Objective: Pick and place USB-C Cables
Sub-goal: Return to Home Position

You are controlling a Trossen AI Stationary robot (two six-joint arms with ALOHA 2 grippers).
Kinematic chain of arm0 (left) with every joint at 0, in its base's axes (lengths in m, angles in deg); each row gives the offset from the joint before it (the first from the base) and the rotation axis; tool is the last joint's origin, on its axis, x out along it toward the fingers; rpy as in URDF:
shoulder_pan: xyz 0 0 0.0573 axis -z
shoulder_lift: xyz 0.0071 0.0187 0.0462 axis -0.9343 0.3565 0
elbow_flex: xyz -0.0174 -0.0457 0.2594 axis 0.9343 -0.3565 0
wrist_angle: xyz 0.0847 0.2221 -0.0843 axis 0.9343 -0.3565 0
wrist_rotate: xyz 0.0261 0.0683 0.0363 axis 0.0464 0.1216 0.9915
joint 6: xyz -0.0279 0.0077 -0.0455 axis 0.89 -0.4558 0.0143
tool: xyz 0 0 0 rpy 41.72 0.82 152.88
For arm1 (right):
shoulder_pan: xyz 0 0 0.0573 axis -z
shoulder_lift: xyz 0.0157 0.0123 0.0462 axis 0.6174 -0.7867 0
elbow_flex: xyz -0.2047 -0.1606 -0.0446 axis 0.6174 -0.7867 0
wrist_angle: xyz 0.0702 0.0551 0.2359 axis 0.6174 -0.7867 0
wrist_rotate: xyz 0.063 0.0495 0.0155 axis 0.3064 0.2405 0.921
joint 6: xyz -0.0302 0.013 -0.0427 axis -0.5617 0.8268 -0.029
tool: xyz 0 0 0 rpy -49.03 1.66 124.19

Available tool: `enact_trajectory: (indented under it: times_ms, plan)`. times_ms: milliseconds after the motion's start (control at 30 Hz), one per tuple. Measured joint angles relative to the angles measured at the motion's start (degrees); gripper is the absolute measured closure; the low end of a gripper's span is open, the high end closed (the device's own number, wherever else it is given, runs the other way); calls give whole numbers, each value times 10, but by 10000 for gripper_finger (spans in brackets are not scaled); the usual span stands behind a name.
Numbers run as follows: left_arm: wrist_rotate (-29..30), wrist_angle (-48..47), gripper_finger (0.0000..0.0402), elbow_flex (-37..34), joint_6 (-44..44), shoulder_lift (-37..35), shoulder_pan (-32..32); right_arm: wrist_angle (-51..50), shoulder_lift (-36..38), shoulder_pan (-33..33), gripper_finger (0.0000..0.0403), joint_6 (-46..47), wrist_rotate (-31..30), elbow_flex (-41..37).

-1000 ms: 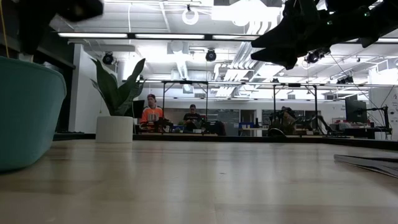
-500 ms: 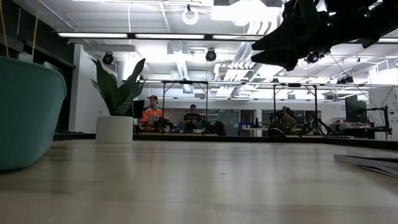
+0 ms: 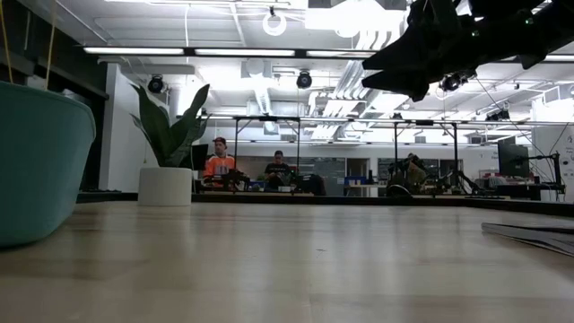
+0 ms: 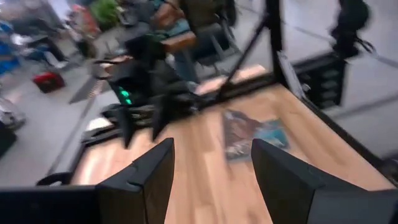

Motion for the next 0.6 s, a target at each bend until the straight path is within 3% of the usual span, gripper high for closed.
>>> enact_trajectory:
  times_ms: [100, 300, 467, 600]
  plan:
    - [-64, 82, 206, -51, -2, -30, -70, 0, 0, 0, 164, 2, 0, 0]
    - [-176, 122, 206, -124, 65, -106, -190, -5, 0, 0, 164, 0, 0, 0]
    - [-213, 154, 206, -183, 63, -157, -193, -2, 0, 0, 164, -4, 0, 0]
    - [-210, 278, 206, -258, 44, -192, -187, 1, 0, 0, 164, -1, 0, 0]
